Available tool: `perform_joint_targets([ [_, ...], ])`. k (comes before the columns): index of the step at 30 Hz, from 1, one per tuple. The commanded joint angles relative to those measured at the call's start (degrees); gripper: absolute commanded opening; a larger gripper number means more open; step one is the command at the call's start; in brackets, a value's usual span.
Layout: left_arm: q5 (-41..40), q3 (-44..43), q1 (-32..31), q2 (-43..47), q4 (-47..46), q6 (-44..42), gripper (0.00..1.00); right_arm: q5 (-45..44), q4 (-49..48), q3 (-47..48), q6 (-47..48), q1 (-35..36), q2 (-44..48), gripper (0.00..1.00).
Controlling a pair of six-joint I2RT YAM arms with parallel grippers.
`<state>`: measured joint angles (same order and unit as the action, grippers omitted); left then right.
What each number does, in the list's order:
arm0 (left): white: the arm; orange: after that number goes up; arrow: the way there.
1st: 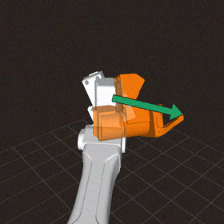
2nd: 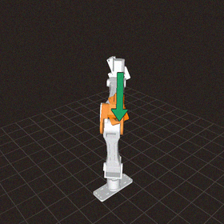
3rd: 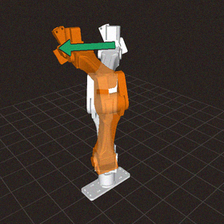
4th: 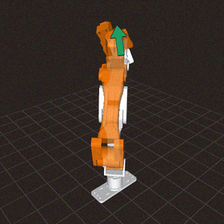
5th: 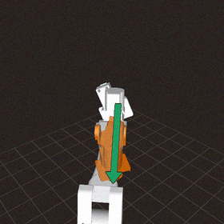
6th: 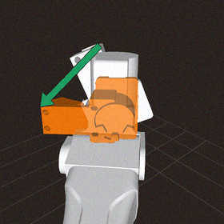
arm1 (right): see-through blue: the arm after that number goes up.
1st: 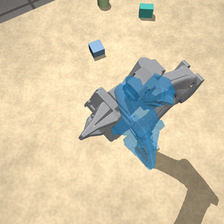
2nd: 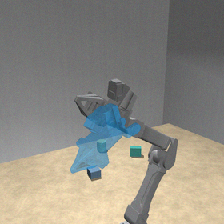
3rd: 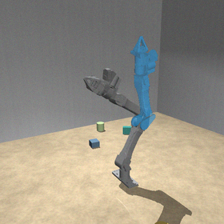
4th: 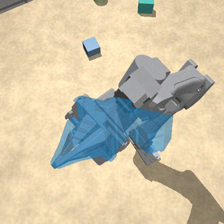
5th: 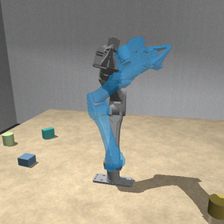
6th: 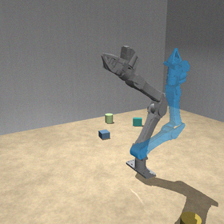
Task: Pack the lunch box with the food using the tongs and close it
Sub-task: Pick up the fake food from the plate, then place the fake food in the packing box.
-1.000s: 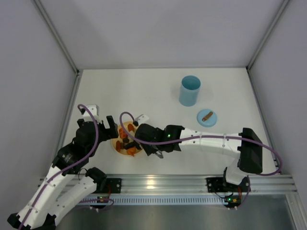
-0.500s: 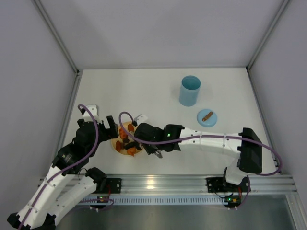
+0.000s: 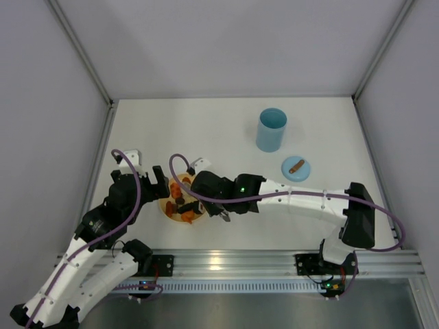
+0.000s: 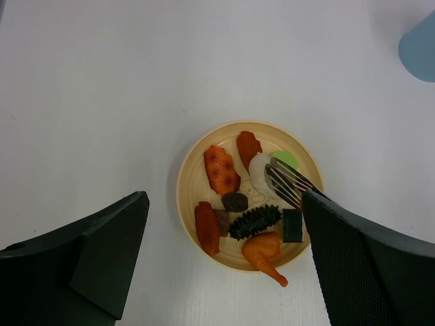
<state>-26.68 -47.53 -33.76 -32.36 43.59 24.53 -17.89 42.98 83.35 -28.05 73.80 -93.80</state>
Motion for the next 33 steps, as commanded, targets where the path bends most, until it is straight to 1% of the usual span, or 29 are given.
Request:
perform_joint_targets([
  [1, -1.2, 0.0, -0.3, 0.9, -1.8, 0.8, 0.99, -1.9, 1.8, 2.4, 0.6, -0.8, 3.4, 0.13],
  [7, -1.2, 0.0, -0.3, 0.9, -1.7, 0.7, 0.99, -2.3, 2.5, 1.8, 0.8, -3.0, 6.5, 0.13],
  [13, -1.1, 0.0, -0.4, 0.7, -1.7, 0.8, 0.99, -2.0, 3.4, 1.6, 1.6, -7.2, 10.5, 0.13],
  [16, -1.1, 0.0, -0.3, 0.8, -1.8, 0.8, 0.99, -1.3, 4.0, 1.3, 2.5, -11.7, 13.1, 0.13],
  [17, -1.1, 0.0, -0.4, 0.8, -1.8, 0.8, 0.99, -0.2, 4.2, 1.1, 2.7, -15.0, 13.8, 0.13],
  [19, -1.1, -0.1, -0.3, 0.7, -1.8, 0.8, 0.99, 0.7, 4.3, 1.0, 3.6, -18.8, 15.9, 0.13],
  [20, -1.1, 0.0, -0.4, 0.8, -1.8, 0.7, 0.99, 1.4, 4.5, 1.1, 4.1, -22.3, 16.6, 0.13],
  [21, -1.1, 0.0, -0.4, 0.8, -1.7, 0.7, 0.99, 1.8, 4.7, 1.2, 4.8, -24.2, 17.6, 0.14],
  [22, -1.0, 0.0, -0.4, 0.7, -1.8, 0.7, 0.99, 2.2, 4.8, 1.4, 5.0, -26.1, 17.9, 0.13],
  [23, -1.0, 0.0, -0.5, 0.8, -1.8, 0.6, 0.99, 2.8, 4.9, 1.9, 5.4, -29.6, 18.2, 0.14],
  [25, -1.0, 0.0, -0.5, 0.7, -1.8, 0.6, 0.99, 2.8, 5.3, 3.0, 6.1, -32.8, 18.3, 0.14],
  [26, -1.0, 0.0, -0.5, 0.7, -1.8, 0.6, 0.99, 2.9, 5.3, 3.2, 6.2, -35.7, 18.1, 0.14],
  [29, -1.1, 0.1, -0.5, 0.7, -1.8, 0.7, 0.99, 4.1, 4.5, 3.7, 6.4, -40.5, 17.6, 0.14],
  [33, -1.2, 0.1, -0.8, 0.6, -1.7, 0.7, 0.99, 6.1, 3.2, 3.8, 6.7, -44.5, 16.5, 0.14],
])
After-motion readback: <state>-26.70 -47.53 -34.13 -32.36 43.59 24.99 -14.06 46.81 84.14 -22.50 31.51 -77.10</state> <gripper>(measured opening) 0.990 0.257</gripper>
